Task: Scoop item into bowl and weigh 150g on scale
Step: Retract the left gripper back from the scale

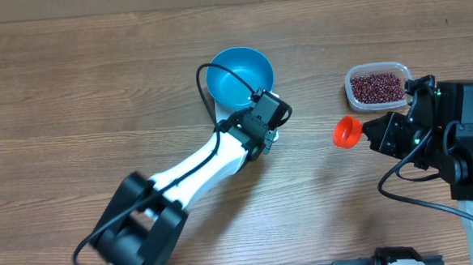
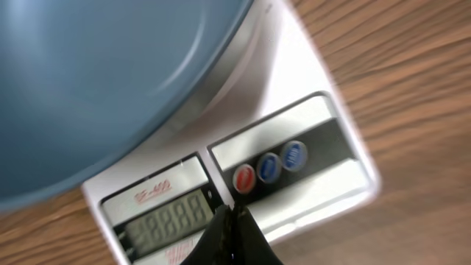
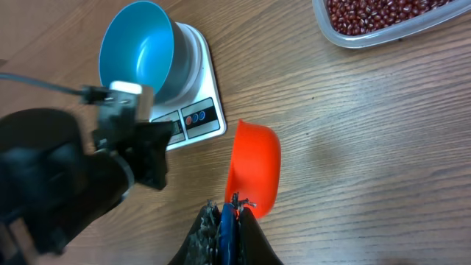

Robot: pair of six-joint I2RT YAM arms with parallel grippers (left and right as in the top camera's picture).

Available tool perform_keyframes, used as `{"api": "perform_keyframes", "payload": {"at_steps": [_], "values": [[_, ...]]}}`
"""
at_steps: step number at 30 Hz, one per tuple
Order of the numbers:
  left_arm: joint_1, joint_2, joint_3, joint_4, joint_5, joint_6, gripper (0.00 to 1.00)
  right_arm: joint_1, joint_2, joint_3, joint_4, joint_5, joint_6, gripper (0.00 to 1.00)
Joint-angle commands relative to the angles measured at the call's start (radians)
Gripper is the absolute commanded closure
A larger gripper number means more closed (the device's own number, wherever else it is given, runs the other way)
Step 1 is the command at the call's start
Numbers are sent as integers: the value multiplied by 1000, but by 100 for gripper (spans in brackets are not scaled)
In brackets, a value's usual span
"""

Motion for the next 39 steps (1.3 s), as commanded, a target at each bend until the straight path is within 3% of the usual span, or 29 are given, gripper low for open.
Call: {"api": "perform_keyframes", "payload": {"at_steps": [1,7,8,9,10,21,27,39], "values": [[-28,-128,-2,-51,7,23,96,-2,-14,30,8,10,-1,96],[-33,-272,-2,-173,24,11,96,-2,-14,30,7,10,-1,96],[-33,-292,-2,-187,27,11,92,-2,-14,30,8,10,-1,96],[-32,-320,-2,-204,31,11,54,-2,-14,30,8,10,-1,96],[-32,-343,-2,-217,31,11,1,-2,-14,30,8,10,0,96],[-32,-551,-2,-386,88,7,1,-2,-14,30,7,10,0,96],[-15,-628,-2,-468,87,-70,1,-2,-14,30,7,10,-1,96],[51,-757,-2,-459,178,-119,1,-2,-14,30,7,11,-5,96]]}}
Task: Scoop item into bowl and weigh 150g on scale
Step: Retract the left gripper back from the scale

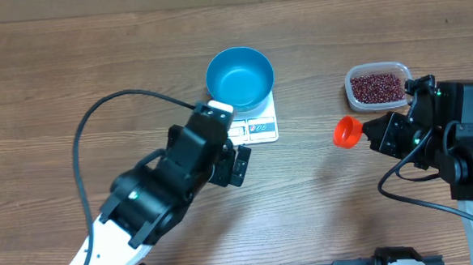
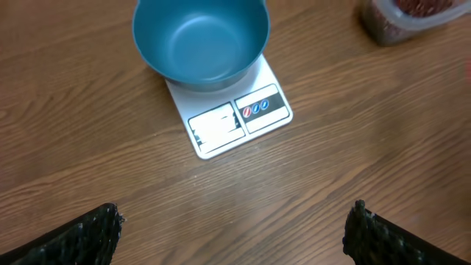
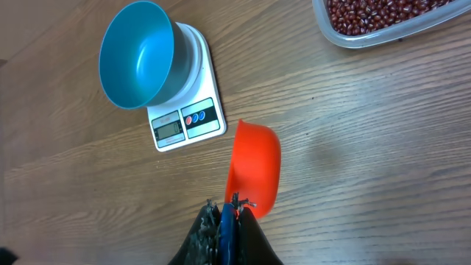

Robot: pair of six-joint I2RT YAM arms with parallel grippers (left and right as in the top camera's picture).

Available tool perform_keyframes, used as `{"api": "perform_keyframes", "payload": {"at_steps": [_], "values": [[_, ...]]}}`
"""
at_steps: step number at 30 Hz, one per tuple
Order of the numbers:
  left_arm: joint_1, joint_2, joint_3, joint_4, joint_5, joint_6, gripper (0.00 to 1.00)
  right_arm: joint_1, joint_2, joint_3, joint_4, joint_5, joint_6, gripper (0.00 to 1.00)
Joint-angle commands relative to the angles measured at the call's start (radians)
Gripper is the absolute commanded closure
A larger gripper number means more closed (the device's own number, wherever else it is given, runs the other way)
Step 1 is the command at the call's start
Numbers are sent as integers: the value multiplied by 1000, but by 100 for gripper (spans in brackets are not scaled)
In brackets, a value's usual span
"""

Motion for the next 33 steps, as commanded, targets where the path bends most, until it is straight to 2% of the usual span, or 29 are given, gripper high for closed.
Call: {"api": "perform_keyframes", "payload": {"at_steps": [1,33], "values": [[27,-45,-2,8,65,-58,1,-2,-14,30,7,11,-5,96],[33,37,-2,5,69,-58,1,-2,-14,30,27,10,-27,96]]}}
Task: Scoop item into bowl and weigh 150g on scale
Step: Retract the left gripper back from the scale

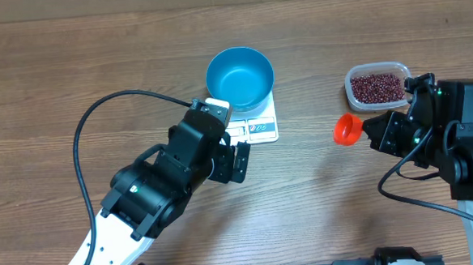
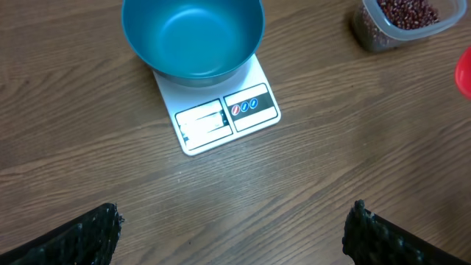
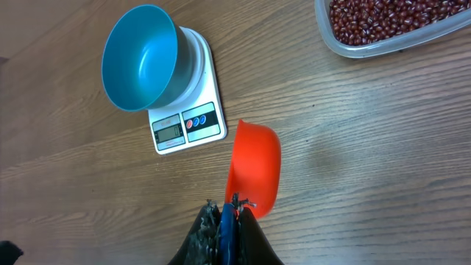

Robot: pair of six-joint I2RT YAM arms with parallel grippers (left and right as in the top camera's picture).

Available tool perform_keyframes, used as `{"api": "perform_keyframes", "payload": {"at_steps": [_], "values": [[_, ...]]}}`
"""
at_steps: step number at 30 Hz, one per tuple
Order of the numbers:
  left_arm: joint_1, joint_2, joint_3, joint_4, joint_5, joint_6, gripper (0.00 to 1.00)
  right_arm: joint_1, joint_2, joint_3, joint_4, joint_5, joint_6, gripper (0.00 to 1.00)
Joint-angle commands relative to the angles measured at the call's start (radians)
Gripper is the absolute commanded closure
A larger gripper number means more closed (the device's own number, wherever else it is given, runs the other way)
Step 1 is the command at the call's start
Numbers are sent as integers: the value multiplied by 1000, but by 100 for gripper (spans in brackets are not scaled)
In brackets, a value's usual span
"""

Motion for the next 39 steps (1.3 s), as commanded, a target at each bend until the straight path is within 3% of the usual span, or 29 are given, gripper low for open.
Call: {"api": "perform_keyframes", "payload": {"at_steps": [1,12,18,27,39], "values": [[5,11,-2,2,12,-10,1,-2,-14,29,9,11,-8,96],[3,2,-2,-1,13,9,1,-2,-14,29,7,10,-8,96],[-20,-84,-2,-19,61,178,1,-2,-14,29,7,10,-7,96],[-18,-266,-4,-62,14,151,1,-2,-14,29,8,10,-7,96],[-18,-219,-4,-64,1,151,1,-2,-14,29,4,6,-4,96]]}}
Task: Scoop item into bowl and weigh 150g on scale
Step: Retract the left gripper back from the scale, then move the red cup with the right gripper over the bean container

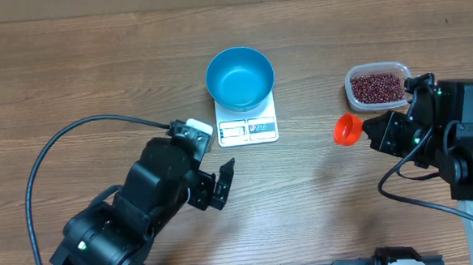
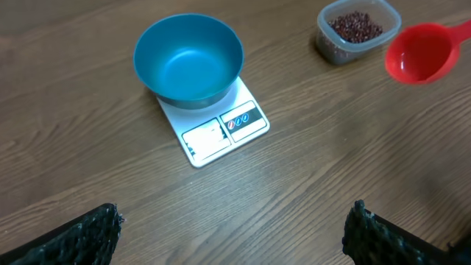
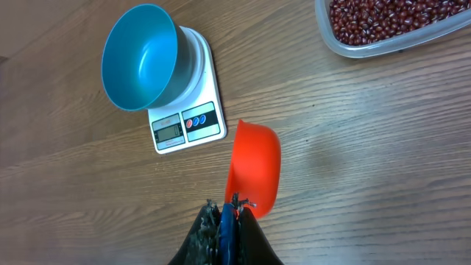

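Note:
An empty blue bowl (image 1: 239,78) sits on a white scale (image 1: 247,129) at the table's middle back. A clear tub of red beans (image 1: 376,86) stands to the right. My right gripper (image 3: 227,212) is shut on the blue handle of an empty red scoop (image 3: 254,175), held above the wood between the scale and the tub. My left gripper (image 1: 220,180) is open and empty, hovering in front of and left of the scale. The left wrist view also shows the bowl (image 2: 188,59), the scale (image 2: 218,130), the tub (image 2: 355,31) and the scoop (image 2: 419,54).
A black cable (image 1: 56,162) loops over the left part of the table. The right arm's body (image 1: 456,149) stands at the right edge, just in front of the bean tub.
My left gripper has drawn back from the scale toward the front left and risen, so its camera takes in more of the table. The right gripper and scoop stay where they were.
At first my left gripper was shut with its tip at the scale's display and buttons. It then stood open a little in front of the scale, and has kept retreating since. All along my right gripper has held the empty scoop in the same spot.

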Robot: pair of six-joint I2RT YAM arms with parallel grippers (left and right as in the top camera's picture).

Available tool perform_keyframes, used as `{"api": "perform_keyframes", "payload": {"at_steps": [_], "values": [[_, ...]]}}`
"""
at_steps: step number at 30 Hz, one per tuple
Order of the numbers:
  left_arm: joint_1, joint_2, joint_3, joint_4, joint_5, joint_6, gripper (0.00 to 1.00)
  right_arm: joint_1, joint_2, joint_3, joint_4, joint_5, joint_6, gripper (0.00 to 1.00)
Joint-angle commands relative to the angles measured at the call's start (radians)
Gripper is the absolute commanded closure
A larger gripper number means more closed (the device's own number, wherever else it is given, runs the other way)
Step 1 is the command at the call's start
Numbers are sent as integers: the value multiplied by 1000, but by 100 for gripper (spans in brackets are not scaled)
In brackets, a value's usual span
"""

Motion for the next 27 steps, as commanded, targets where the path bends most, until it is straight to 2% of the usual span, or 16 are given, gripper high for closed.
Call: {"api": "perform_keyframes", "payload": {"at_steps": [1,27], "values": [[-6,2,-2,-2,-13,15,1,-2,-14,29,6,6,0,96],[-6,87,-2,-3,-13,15,1,-2,-14,29,6,7,-1,96]]}}
